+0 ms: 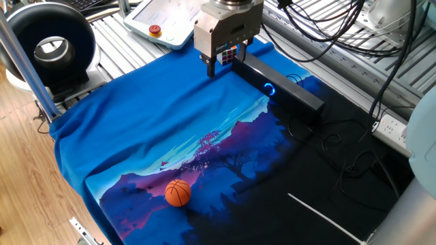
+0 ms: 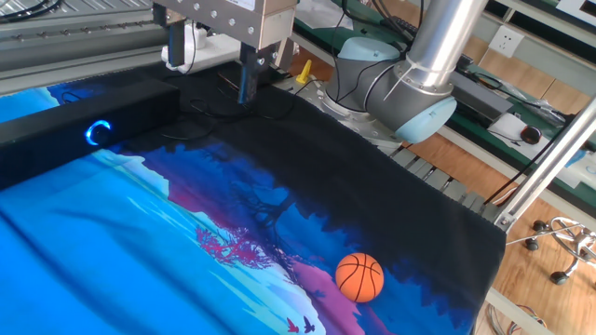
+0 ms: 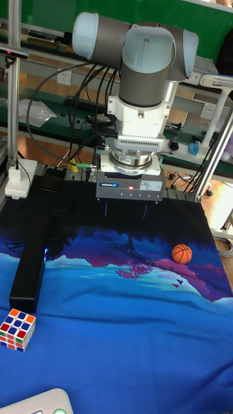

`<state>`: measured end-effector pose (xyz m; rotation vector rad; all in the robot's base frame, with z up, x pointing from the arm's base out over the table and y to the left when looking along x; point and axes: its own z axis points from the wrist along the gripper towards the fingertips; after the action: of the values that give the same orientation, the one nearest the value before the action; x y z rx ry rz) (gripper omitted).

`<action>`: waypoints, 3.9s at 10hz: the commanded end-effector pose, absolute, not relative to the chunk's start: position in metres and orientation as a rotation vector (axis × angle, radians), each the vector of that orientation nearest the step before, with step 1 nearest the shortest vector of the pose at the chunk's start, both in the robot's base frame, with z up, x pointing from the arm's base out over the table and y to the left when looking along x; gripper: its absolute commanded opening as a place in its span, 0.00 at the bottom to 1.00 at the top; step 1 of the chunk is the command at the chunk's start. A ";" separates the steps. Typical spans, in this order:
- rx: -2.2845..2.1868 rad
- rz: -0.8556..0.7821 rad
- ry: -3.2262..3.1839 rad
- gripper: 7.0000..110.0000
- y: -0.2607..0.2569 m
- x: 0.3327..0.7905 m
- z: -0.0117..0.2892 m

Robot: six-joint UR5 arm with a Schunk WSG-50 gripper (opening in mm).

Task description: Turn the knob to decrease the volume of the speaker

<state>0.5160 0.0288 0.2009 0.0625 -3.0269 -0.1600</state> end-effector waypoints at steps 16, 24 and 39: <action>0.120 -0.062 -3.069 0.00 0.011 0.526 0.200; 0.117 -0.086 -3.119 0.00 0.012 0.538 0.197; 0.128 -0.090 -3.085 0.00 0.013 0.531 0.193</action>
<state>0.5361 0.0091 0.1919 0.1250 -3.1061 -0.0625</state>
